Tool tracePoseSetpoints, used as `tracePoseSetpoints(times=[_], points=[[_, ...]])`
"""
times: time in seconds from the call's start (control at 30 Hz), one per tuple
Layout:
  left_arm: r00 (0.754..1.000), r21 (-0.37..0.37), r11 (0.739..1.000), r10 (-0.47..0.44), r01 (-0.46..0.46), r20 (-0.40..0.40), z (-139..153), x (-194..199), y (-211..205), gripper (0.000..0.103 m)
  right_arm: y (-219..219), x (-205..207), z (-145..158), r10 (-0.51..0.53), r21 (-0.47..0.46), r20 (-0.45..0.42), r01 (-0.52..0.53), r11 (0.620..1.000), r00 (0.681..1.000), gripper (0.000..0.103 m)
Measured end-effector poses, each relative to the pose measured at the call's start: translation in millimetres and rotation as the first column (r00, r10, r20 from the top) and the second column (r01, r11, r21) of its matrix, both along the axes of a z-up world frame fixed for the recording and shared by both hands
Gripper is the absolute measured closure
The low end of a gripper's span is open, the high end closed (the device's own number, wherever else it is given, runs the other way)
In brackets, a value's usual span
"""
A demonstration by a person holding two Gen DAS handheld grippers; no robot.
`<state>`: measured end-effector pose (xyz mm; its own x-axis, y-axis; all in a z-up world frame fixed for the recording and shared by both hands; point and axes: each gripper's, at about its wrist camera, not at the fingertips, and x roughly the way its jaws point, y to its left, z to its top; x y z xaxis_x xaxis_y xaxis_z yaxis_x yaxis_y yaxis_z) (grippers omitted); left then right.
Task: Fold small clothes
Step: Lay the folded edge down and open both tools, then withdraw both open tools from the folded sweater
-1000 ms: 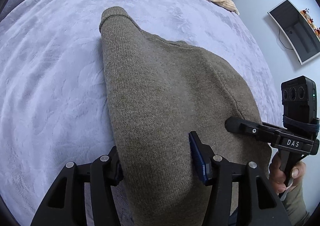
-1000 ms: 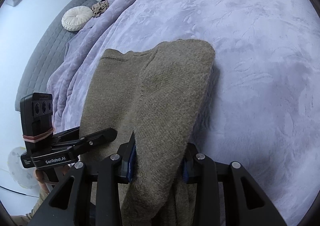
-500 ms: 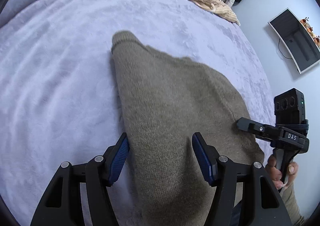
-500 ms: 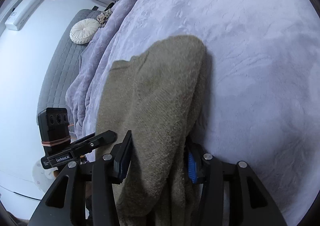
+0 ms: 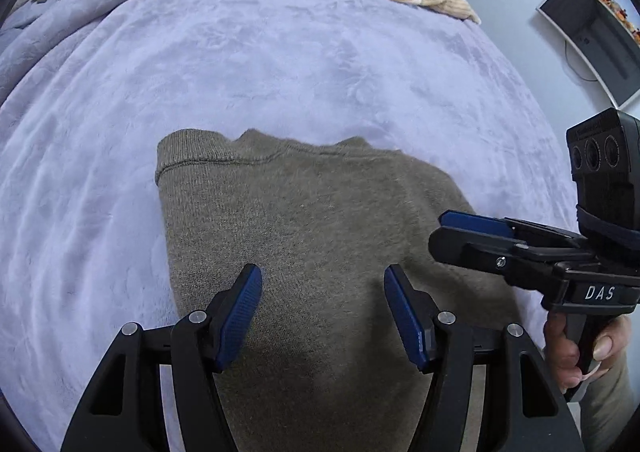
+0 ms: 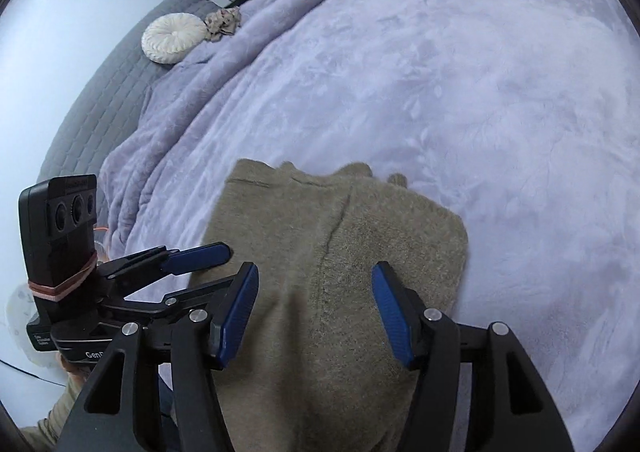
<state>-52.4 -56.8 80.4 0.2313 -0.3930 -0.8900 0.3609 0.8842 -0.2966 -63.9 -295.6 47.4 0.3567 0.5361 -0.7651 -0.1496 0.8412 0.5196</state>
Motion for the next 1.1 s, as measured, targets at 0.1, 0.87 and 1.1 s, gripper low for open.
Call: tracePoseSetpoints(times=[0.1,0.87,1.1], points=[[0.999,0.044,0.999,-0.019,0.018,0.029,-1,-8,-4,0.038,-2,-2,0,-0.011,0.006,0.0,0.011,1.0,1.0,0.041],[0.98,0.282,0.959,-0.024,-0.034,0.198,15,-106,8,0.029,28,-151,-4,0.184,-0.185,0.143,-0.156,0.97,0.973,0.039],[0.98,0.268,0.963,-0.018,-0.036,0.199,3,-109,7,0.028,29,-155,-24,0.178,-0.214,0.174,-0.139,0.967,0.968,0.039]])
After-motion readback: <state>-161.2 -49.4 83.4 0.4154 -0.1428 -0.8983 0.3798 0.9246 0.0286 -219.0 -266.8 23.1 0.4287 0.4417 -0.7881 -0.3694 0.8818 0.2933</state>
